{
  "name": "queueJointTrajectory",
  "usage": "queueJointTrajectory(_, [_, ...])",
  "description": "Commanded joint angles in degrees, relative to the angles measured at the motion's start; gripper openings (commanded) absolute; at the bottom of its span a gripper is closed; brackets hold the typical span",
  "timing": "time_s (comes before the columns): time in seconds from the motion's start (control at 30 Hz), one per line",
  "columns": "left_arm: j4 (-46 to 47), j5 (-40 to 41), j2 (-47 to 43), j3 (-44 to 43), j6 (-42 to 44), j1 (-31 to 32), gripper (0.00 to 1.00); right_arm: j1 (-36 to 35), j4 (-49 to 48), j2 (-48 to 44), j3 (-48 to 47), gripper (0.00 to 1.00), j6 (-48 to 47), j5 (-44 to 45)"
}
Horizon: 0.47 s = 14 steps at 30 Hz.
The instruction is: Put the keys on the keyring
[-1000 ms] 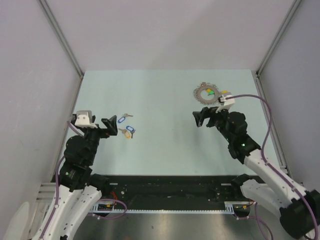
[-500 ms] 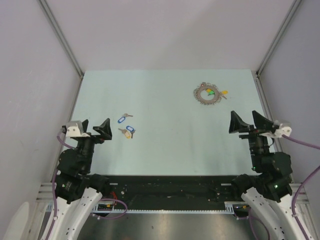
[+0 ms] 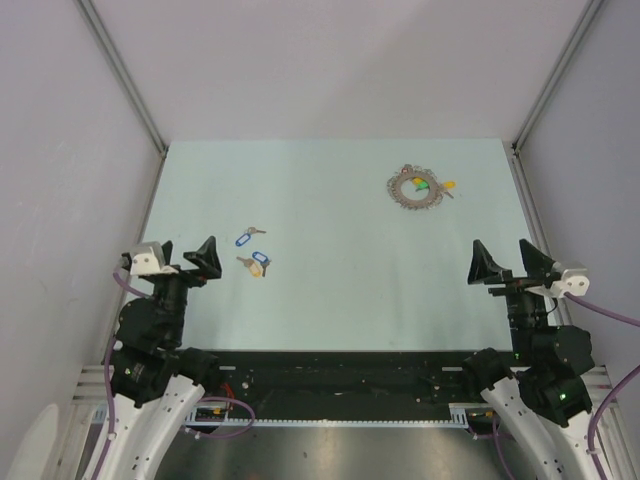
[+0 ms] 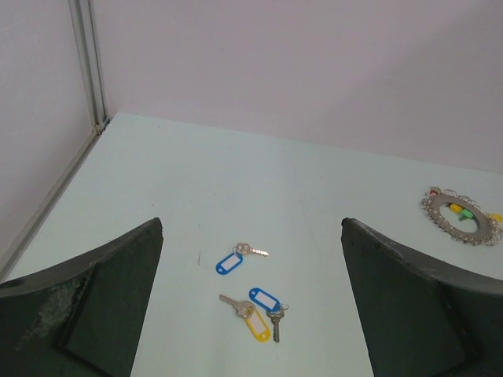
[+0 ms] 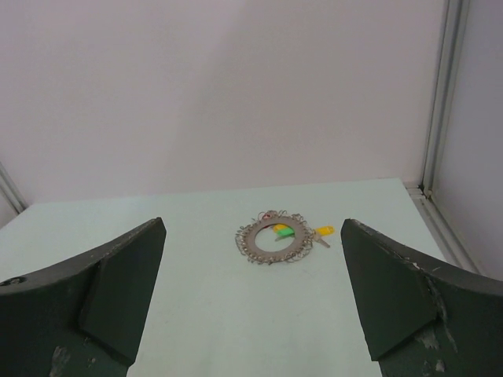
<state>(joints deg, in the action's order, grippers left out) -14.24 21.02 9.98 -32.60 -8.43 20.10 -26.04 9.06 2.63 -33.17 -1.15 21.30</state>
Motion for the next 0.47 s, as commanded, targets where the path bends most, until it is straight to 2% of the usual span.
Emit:
queueJointTrajectory(0.0, [2.1, 3.1, -0.2, 0.6, 0.0, -0.4, 1.00, 1.7, 4.0, 0.2, -1.2, 1.00, -1.1, 1.2])
queueJointTrajectory(0.13, [2.1, 3.3, 1.2, 0.6, 0.1, -0.4, 1.00, 5.8, 4.7, -0.5, -0.2, 1.00, -0.3, 0.4])
queueJointTrajectory(0.43, [2.2, 3.7, 1.6, 0.6, -0.2, -0.4, 1.00, 6.4, 1.9, -0.9, 1.1, 1.00, 2.3, -4.5])
